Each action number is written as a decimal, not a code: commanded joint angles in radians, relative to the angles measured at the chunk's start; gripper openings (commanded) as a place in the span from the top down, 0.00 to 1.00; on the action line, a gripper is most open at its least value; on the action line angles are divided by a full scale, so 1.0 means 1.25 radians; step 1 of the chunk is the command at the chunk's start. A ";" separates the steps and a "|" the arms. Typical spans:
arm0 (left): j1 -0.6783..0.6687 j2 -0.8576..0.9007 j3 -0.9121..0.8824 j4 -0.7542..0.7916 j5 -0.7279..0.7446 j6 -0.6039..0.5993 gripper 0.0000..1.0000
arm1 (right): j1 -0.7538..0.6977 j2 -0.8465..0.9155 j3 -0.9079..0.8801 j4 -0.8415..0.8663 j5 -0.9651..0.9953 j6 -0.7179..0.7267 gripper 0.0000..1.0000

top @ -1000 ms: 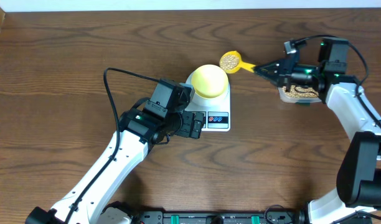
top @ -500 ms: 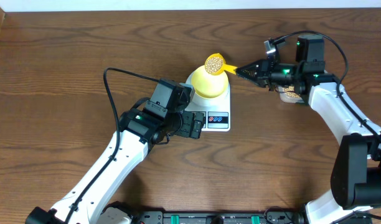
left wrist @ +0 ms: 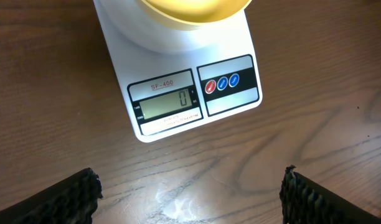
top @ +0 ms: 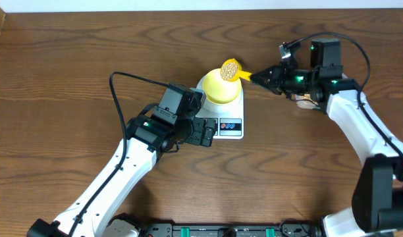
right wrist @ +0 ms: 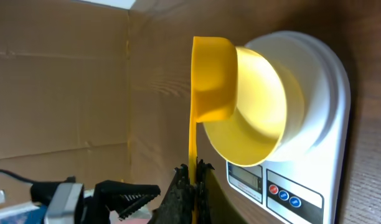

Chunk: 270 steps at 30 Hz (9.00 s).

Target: Scoop item into bowl and weigh 50g on scale

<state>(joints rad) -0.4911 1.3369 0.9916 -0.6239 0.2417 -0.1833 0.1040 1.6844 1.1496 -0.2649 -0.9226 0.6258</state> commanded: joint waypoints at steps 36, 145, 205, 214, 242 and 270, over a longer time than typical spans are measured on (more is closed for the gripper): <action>0.001 -0.010 -0.006 0.001 0.009 0.004 0.06 | 0.176 -0.046 0.133 -0.235 0.404 -0.323 0.99; 0.001 -0.010 -0.006 0.001 0.009 0.004 0.05 | 0.080 -0.355 0.198 -0.495 0.580 -0.216 0.99; 0.001 -0.010 -0.006 0.001 0.009 0.004 0.06 | -0.208 -0.309 0.195 -0.610 0.778 -0.338 0.99; 0.001 -0.010 -0.006 0.001 0.009 0.004 0.06 | -0.208 -0.251 0.195 -0.580 0.776 -0.341 0.99; 0.001 -0.010 -0.006 0.001 0.009 0.004 0.06 | -0.208 -0.078 0.195 -0.609 0.674 -0.520 0.99; 0.001 -0.010 -0.006 0.001 0.009 0.004 0.06 | -0.208 -0.004 0.195 -0.543 0.517 -0.461 0.99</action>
<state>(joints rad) -0.4911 1.3373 0.9916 -0.6239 0.2420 -0.1833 -0.1471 1.6756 1.3796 -0.9340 -0.2108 0.0193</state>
